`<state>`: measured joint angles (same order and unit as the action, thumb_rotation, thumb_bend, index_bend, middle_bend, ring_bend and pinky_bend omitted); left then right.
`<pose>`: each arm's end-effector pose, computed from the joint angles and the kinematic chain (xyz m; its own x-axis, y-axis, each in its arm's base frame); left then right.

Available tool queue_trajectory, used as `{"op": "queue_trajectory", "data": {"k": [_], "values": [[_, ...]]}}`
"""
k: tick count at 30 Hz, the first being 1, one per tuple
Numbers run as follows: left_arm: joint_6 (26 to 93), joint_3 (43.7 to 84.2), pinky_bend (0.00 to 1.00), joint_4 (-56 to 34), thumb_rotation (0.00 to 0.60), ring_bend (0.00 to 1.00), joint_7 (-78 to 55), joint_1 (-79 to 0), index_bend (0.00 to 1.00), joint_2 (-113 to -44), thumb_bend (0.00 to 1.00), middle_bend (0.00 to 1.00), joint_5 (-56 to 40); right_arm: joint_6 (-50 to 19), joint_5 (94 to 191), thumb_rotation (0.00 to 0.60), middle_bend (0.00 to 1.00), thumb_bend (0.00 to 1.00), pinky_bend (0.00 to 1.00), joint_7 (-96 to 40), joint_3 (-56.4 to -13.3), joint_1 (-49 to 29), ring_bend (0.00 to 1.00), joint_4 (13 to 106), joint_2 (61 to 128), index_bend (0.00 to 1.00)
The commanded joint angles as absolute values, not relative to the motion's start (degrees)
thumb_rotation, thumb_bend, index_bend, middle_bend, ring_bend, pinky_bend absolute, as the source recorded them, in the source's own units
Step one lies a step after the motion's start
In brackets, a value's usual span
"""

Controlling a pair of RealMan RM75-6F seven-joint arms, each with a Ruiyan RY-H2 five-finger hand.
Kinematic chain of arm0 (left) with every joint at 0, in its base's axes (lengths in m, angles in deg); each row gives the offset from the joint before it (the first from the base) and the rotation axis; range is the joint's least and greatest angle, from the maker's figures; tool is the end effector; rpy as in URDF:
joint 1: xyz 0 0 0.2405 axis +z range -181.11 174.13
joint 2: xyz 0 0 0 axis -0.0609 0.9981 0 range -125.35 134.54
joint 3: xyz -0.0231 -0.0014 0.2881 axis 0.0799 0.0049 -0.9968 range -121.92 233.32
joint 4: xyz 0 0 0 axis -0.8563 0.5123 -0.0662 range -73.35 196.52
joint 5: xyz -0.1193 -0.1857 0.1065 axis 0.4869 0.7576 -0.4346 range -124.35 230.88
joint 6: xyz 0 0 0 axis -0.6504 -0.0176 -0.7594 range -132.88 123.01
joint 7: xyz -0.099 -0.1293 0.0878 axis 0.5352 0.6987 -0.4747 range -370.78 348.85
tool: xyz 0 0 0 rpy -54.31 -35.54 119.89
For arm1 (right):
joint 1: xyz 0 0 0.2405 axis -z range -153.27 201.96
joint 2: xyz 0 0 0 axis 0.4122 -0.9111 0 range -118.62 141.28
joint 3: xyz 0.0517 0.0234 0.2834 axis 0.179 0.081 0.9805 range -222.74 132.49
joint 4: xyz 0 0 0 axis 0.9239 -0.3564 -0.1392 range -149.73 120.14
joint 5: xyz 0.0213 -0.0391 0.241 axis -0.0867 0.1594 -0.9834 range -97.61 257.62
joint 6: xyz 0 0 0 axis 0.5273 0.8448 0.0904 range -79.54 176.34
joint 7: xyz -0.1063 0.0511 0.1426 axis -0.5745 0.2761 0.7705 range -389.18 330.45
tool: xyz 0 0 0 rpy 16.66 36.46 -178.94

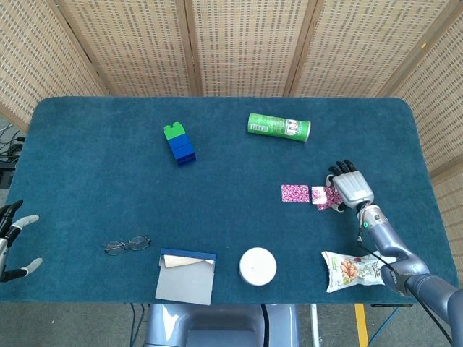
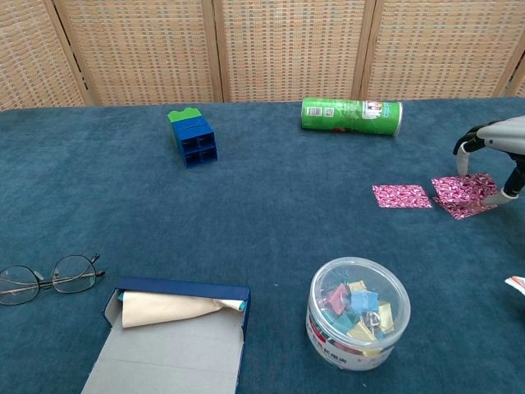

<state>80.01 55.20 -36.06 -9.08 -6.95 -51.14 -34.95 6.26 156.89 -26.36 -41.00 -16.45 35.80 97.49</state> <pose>-0.3504 0.2034 0.1708 0.4189 0.0705 0.9053 0.9079 -0.0192 -0.4187 -0.3398 -0.4790 0.0100 0.6605 -0.3020 0.6874 -0.7506 -0.2437 0.6142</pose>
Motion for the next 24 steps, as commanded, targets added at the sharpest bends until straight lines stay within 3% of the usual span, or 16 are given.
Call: {"op": "queue_trajectory", "data": {"k": [1,14,24], "values": [[80.0,55.2,0.04,-36.1,0.6,0.0,-9.1,-6.9,0.22,-51.1,0.18,0.03,-34.9,6.9,157.2,0.6,0.16,0.26,0.0,-25.6,-41.3,-16.5,0.0,34.4,98.2,0.38],[80.2,55.2,0.04,-36.2,0.6,0.0,-9.3,-6.7,0.22,-51.1,0.18,0.03,-35.0,8.8,157.8,0.6,0.11,0.26,0.0,-23.5,-41.8,-16.5,0.0,31.1,99.0,0.2],[80.3,55.3,0.04,-36.2,0.6,0.0,-9.0,-6.8,0.22,-51.0,0.18,0.03,-35.4,6.7,156.7,0.6,0.11,0.26,0.0,-25.2,-39.5,-16.7,0.0,37.9,96.5,0.19]]}}
